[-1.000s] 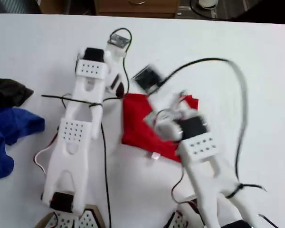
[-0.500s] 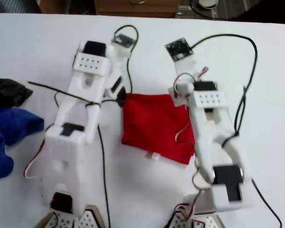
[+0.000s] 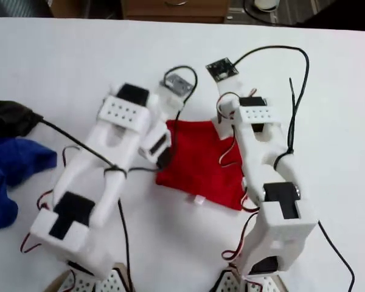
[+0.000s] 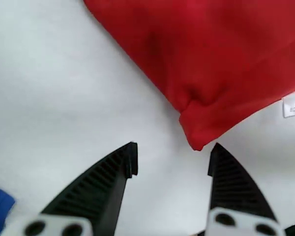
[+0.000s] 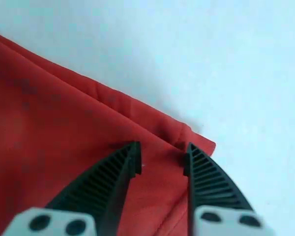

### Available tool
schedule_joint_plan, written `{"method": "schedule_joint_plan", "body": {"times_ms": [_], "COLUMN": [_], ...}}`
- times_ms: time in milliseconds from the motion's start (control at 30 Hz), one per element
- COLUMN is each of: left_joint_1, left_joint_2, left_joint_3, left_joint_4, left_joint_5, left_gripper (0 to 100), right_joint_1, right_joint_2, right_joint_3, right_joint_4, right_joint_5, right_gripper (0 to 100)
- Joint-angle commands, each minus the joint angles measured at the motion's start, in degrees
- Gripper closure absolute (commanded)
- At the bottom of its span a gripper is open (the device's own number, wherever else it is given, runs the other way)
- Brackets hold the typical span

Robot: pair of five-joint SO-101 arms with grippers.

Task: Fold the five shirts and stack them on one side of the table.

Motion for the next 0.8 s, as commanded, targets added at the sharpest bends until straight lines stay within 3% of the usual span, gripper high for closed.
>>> {"method": "schedule_joint_plan", "body": {"times_ms": [0,233,367,500,633,700,767], "left_joint_1": [2.0,2.0,2.2,2.2,2.4,2.4,2.4], "left_joint_2": [-6.0,-7.1,-7.4,-7.4,-7.4,-7.6,-8.5], "left_joint_3": [6.7,13.6,12.4,11.4,11.4,11.3,11.4], "left_joint_4": [-5.2,-14.1,-15.3,-15.7,-15.4,-15.2,-15.3], "left_joint_5": [1.3,2.0,2.2,9.9,18.8,18.8,18.0], "left_gripper": [74,74,74,75,99,95,97], "right_joint_1": [2.0,4.0,3.7,3.6,3.7,3.8,3.9], "right_joint_2": [0.0,0.0,0.0,0.0,0.0,0.0,0.0], "right_joint_3": [-2.7,-2.5,-2.5,-2.5,-2.5,-2.5,-2.5], "right_joint_4": [0.1,0.3,0.3,0.3,0.3,0.3,0.3], "right_joint_5": [0.2,0.2,0.2,0.2,0.2,0.2,0.2], "right_gripper": [84.8,84.8,84.8,84.8,84.8,84.8,84.8]}}
